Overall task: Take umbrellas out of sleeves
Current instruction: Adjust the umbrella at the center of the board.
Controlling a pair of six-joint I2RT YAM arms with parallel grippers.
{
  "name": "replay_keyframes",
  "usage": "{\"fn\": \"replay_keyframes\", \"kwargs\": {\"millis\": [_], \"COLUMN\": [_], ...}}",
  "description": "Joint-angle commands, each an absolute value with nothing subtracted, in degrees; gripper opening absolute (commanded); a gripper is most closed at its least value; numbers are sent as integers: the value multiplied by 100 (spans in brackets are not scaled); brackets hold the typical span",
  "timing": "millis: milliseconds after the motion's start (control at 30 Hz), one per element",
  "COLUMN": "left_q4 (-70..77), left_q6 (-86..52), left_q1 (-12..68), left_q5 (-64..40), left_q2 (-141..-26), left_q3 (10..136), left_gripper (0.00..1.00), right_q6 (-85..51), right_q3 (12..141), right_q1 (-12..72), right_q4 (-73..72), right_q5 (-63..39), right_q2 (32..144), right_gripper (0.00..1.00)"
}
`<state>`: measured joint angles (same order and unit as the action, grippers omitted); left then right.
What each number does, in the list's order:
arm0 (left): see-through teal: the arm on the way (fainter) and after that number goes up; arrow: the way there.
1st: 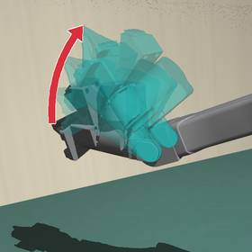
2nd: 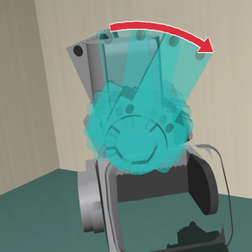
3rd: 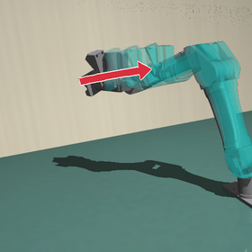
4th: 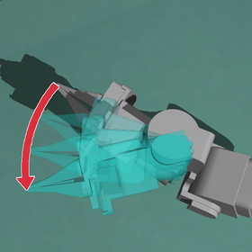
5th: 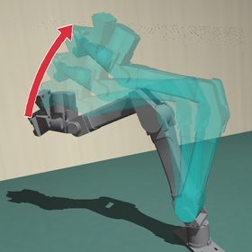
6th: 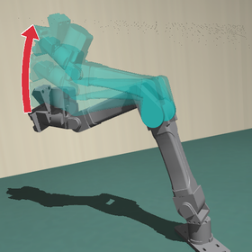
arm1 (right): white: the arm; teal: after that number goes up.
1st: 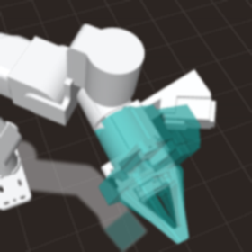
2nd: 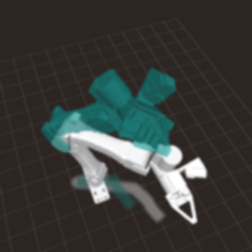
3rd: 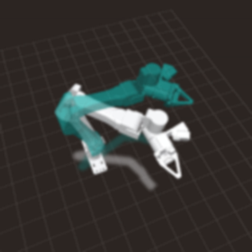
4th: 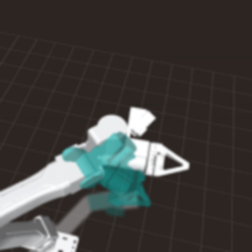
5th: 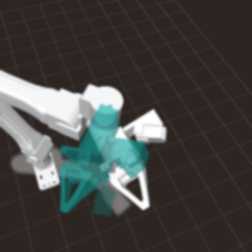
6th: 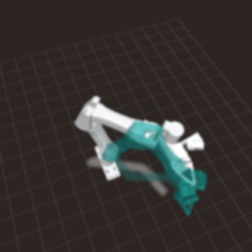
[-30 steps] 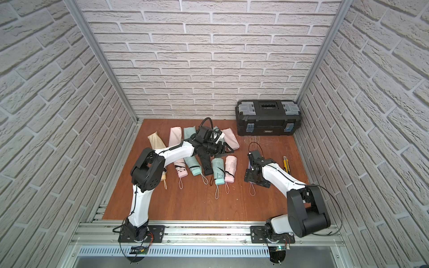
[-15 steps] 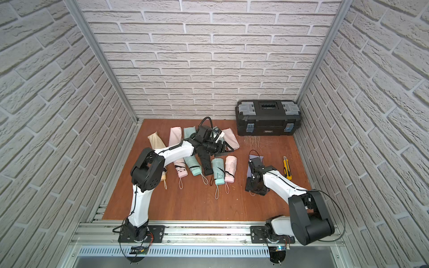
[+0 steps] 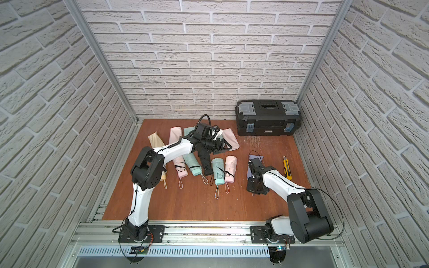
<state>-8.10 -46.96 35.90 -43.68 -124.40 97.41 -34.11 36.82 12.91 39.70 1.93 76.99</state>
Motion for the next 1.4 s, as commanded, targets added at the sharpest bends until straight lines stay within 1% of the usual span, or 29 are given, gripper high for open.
{"fn": "replay_keyframes", "kwargs": {"millis": [0, 133, 233, 333, 500, 733, 900, 1000, 1067, 1200, 1233, 1300, 1333, 1367], "left_q4": [-1612, -2558, -2790, -2985, -3453, -2704, -2453, -2237, -2536, -3656, -3695, -3786, -3851, -3858], "left_q6": [-4015, -3543, -3612, -3656, -3792, -4703, -5142, -5294, -5095, -4261, -4188, -3917, -3691, -3506], "left_q1": [3772, 3974, 4053, 4167, 4326, 4446, 4475, 4563, 4597, 4617, 4621, 4651, 4699, 4731], "left_q5": [-4317, -4395, -4543, -4653, -4660, -4792, -4911, -4970, -4785, -4048, -4001, -3996, -3952, -3926], "left_q2": [-12861, -13661, -14189, -14615, -15263, -15655, -16104, -16137, -16137, -16038, -16006, -15979, -15964, -15950], "left_q3": [10616, 11947, 12695, 13297, 14089, 14259, 14804, 14911, 15048, 15235, 15146, 15137, 15152, 15148], "left_gripper": [74, 75, 75, 75, 75, 74, 66, 62, 62, 61, 57, 44, 40, 40], "right_q6": [-3516, -3816, -4086, -4158, -4125, -4175, -4149, -4131, -4106, -4088, -4087, -4078, -4074, -4074], "right_q3": [3551, 3448, 3345, 3368, 3437, 3340, 3331, 3320, 3313, 3299, 3294, 3274, 3254, 3239], "right_q1": [1314, 1311, 1310, 1305, 1305, 1301, 1297, 1292, 1292, 1292, 1292, 1292, 1292, 1290], "right_q4": [4130, 4347, 4399, 4444, 4417, 4234, 4217, 4225, 4250, 4254, 4252, 4219, 4194, 4167], "right_q5": [1, 99, 191, 289, 381, 369, 369, 387, 445, 440, 433, 421, 415, 405], "right_q2": [7439, 7160, 6925, 6926, 7182, 7240, 7269, 7230, 7193, 7111, 7087, 7059, 7043, 7043], "right_gripper": [3, 3, 3, 3, 3, 3, 3, 3, 3, 3, 3, 3, 3, 3]}}
